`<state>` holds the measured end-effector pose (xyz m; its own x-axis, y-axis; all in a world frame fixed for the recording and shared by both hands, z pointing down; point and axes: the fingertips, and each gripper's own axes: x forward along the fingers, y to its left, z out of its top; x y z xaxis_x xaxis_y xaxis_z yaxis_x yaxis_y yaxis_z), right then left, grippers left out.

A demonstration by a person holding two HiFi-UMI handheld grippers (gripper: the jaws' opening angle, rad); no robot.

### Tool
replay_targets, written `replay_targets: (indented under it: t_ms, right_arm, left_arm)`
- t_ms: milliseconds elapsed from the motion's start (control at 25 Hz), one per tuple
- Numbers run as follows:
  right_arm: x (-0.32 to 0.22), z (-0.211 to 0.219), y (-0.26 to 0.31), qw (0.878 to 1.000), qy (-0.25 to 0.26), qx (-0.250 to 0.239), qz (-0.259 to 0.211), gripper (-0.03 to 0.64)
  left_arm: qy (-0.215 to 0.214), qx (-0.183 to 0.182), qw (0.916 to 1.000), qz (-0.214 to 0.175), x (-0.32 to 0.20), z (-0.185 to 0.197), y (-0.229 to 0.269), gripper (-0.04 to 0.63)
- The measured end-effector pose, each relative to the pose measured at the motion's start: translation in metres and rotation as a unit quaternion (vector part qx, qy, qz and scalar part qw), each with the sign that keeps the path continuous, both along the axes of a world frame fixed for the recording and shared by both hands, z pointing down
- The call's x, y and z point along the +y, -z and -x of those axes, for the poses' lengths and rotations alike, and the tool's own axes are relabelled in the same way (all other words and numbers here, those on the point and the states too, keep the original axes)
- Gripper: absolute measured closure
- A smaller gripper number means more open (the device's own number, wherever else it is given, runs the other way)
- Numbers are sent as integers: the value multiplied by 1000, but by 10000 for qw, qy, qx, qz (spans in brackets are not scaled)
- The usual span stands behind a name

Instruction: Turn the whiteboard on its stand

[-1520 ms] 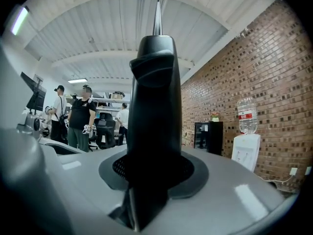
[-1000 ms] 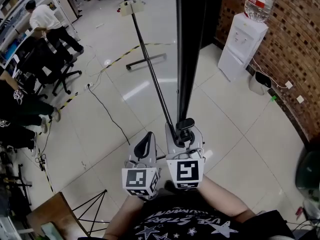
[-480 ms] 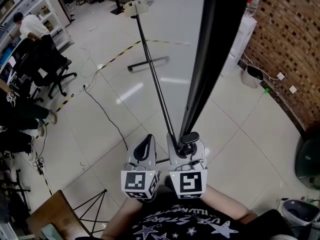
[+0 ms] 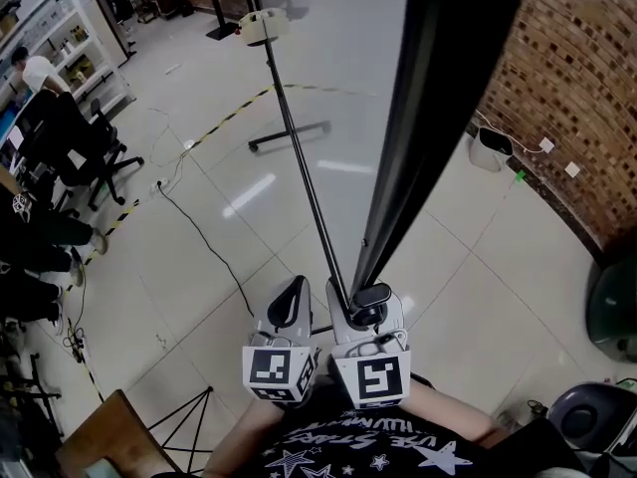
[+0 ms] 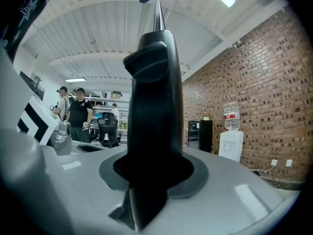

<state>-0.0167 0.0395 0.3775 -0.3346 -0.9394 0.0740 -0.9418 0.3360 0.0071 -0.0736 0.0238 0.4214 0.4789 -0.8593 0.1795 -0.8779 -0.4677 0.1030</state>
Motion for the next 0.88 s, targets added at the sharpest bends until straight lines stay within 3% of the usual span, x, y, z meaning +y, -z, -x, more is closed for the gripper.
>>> replay_targets:
  t_ms: [480,680,880]
  right_arm:
    - [-12,-3,-2,9998,108,-158,22,472]
    - [-5,-5,-4,9997,140,73,-166,463]
    - [5,-4,-6,9997,49,134,-216,410]
  left_arm:
    - [99,168,9990,-407,3,1,23,589]
    - [256,117,9987,-428,8,13,22,589]
    - [240,107,9988,-412,13,18,17,589]
